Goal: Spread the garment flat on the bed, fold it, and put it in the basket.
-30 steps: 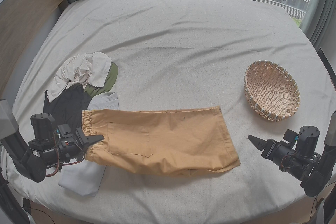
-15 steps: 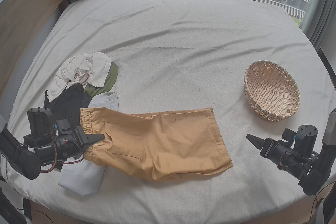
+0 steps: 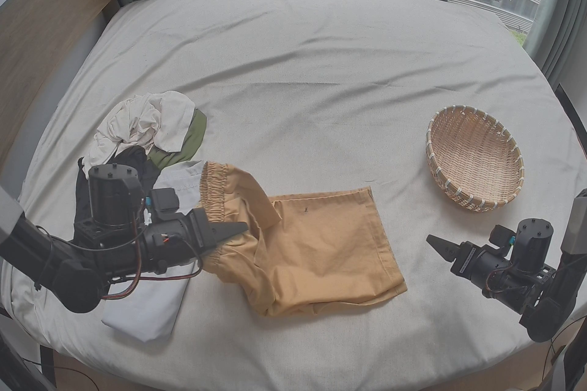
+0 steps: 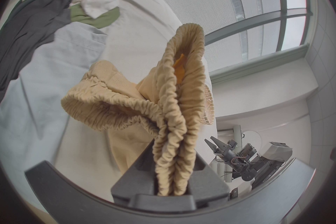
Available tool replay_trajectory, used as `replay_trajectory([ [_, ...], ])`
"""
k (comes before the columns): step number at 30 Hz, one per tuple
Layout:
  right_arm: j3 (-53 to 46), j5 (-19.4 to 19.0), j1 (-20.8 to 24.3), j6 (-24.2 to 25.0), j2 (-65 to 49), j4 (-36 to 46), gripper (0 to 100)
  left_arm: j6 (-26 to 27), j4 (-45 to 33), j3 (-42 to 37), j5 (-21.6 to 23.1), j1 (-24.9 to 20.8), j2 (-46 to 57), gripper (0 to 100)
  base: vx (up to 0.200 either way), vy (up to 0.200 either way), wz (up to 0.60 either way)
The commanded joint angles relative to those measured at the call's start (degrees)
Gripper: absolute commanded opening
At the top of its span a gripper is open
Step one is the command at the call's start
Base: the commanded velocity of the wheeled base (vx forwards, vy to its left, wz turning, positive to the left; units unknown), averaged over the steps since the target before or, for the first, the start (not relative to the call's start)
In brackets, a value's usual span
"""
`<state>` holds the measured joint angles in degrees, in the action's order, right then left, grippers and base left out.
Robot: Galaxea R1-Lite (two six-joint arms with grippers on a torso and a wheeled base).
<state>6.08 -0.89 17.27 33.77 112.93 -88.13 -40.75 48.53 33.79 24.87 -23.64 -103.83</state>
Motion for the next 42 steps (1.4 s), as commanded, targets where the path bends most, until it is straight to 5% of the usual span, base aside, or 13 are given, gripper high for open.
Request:
replay_trajectory([
  [1, 0.5, 0.0, 1.1, 0.1, 0.2, 0.0, 100, 0.0, 0.1, 3.9, -2.3, -5.6, -4.4, 0, 0.000, 0.000, 0.00],
  [14, 0.3, 0.0, 1.1, 0.4, -0.3, 0.0, 100, 0.0, 0.3, 13.1, -4.1, -13.7, -14.6, 0, 0.000, 0.000, 0.00],
  [34, 0.4, 0.0, 1.1, 0.5, -0.3, 0.0, 100, -0.3, 0.6, 18.8, -6.2, -14.4, -21.2, 0, 0.000, 0.000, 0.00],
  [35, 0.4, 0.0, 1.1, 0.5, -0.3, 0.0, 100, -0.3, 0.6, 19.2, -6.6, -14.3, -21.2, 100, 0.000, 0.000, 0.00],
  [42, 0.2, 0.0, 1.1, 0.9, -0.3, 0.0, 100, -0.6, 0.4, 20.7, -9.2, -15.2, -21.8, 100, 0.000, 0.000, 0.00],
])
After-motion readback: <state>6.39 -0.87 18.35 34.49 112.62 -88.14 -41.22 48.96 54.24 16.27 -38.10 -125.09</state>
